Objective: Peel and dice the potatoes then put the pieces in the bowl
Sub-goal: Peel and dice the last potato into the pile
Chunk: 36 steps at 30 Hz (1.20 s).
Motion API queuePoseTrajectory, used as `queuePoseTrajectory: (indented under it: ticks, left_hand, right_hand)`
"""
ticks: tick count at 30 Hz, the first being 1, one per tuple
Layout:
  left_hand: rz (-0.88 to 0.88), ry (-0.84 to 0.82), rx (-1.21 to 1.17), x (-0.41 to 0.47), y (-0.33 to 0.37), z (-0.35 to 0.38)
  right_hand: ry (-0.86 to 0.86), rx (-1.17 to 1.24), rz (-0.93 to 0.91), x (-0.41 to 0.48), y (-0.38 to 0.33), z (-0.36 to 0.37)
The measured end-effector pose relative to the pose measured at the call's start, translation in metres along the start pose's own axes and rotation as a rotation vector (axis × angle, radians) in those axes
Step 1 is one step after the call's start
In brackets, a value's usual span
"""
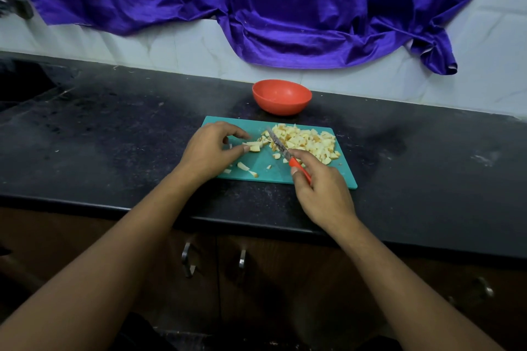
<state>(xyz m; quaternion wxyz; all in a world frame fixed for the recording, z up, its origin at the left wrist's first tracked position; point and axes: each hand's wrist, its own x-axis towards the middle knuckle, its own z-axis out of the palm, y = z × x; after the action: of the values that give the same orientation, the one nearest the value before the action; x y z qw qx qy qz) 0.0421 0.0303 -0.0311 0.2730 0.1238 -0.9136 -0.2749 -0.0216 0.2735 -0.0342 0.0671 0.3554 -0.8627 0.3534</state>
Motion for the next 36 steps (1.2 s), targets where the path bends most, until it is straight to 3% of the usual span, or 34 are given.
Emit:
queuePoseTrajectory:
  ticks: [6, 19, 25, 31, 36]
  left_hand:
    - [-0.039, -0.278, -0.102, -0.015, -0.004, -0.019]
    - [0.010, -0.033, 0.059, 0.014, -0.009, 0.007]
    - [0.073, -0.295, 0.215, 0.039, 0.003, 0.013]
    - [0.124, -0.263, 0.392, 0.047, 0.012, 0.014]
    - [0.119, -0.158, 0.260, 0.031, 0.017, 0.008]
  right_hand:
    - [-0.013, -0.026, -0.003, 0.001, 0.000, 0.001]
    - [-0.005, -0.006, -0.001, 0.001, 0.000, 0.000]
    - [-0.002, 0.008, 0.008, 0.002, 0.001, 0.000]
    - [0.009, 0.034, -0.002, 0.002, 0.002, 0.001]
    - [0.008, 0.046, 0.017, 0.003, 0.004, 0.001]
